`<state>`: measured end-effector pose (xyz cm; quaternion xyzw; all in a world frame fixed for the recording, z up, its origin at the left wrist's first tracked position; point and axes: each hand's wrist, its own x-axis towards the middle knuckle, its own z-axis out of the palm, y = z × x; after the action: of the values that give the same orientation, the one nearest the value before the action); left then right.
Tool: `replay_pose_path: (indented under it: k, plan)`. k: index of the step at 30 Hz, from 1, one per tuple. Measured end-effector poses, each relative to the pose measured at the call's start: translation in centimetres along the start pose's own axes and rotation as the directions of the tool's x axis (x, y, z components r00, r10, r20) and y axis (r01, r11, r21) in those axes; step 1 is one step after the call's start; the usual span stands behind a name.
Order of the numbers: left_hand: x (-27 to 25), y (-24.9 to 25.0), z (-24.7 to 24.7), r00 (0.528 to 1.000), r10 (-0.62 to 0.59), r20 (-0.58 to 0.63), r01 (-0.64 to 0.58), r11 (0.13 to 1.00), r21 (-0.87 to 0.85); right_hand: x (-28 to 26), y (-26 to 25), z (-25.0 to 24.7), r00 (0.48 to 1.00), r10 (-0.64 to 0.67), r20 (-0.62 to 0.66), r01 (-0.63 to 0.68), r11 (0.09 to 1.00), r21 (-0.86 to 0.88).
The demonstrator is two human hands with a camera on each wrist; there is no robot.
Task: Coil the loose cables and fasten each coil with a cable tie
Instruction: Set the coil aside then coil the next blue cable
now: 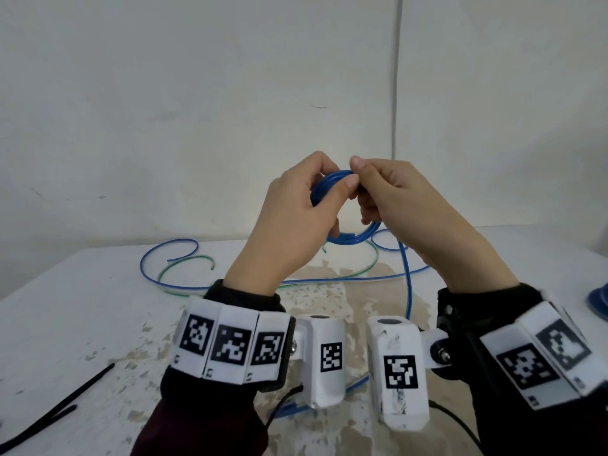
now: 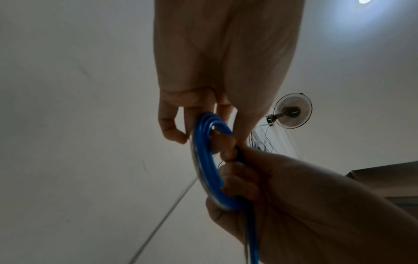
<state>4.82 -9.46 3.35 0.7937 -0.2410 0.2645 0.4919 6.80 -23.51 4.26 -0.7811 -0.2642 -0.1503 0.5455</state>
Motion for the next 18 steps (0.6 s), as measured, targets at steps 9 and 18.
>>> replay_pose_path:
  k: [9, 18]
  plan:
    - [0.1, 0.0, 0.1, 0.971, 0.122, -0.204, -0.119, 0.993, 0.026, -0.2, -0.7, 0.0, 0.997, -0.073, 0.017, 0.072, 0.996, 0.047]
    - [0.2, -0.4, -1.2, 0.981, 0.048, -0.189, -0.050, 0.999, -0.002, -0.3, -0.3, 0.4, 0.986, -0.058, 0.154, 0.033, 0.986, 0.160]
